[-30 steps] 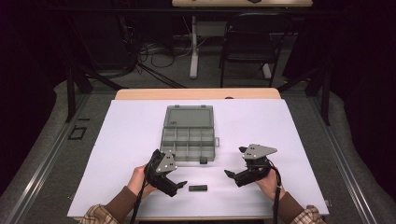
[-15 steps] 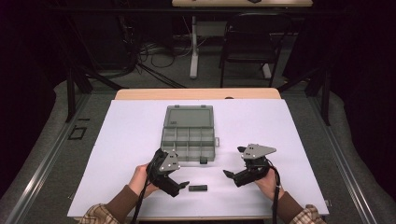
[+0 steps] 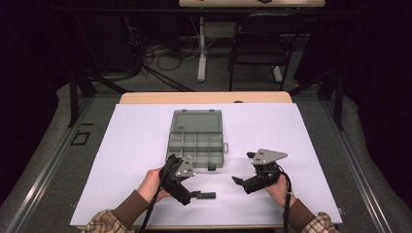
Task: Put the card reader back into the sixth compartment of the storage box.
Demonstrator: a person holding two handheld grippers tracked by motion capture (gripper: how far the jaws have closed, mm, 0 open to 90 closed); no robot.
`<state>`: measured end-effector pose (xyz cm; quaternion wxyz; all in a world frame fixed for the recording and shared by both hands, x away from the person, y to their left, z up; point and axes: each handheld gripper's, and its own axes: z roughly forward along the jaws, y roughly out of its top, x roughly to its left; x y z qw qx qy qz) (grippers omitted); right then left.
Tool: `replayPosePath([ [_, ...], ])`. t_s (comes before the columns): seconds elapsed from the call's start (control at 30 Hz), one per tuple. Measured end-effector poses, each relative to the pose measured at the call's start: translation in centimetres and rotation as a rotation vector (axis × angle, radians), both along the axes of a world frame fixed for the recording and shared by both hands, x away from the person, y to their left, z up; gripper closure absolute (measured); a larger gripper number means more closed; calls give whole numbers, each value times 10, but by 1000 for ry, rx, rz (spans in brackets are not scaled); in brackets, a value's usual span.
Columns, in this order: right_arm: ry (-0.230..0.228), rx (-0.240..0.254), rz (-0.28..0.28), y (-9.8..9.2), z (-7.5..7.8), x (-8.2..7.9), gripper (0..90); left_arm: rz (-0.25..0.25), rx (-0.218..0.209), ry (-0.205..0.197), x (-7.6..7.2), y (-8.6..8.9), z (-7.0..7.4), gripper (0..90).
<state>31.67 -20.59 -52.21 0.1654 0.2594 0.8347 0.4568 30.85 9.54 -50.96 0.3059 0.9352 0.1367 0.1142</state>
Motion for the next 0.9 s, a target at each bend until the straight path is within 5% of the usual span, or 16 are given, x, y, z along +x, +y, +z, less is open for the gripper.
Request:
replayPosePath([
  [0.13,0,1,11,1,1,-1,0,1,43,28,1,-4,-2,2],
  [0.67,19,-7,23,2,-3,3,0,-54,90,85,-4,-19,-4,0],
  [0.9,18,-10,13,1,-3,2,0,-59,151,99,-4,-24,-10,0],
])
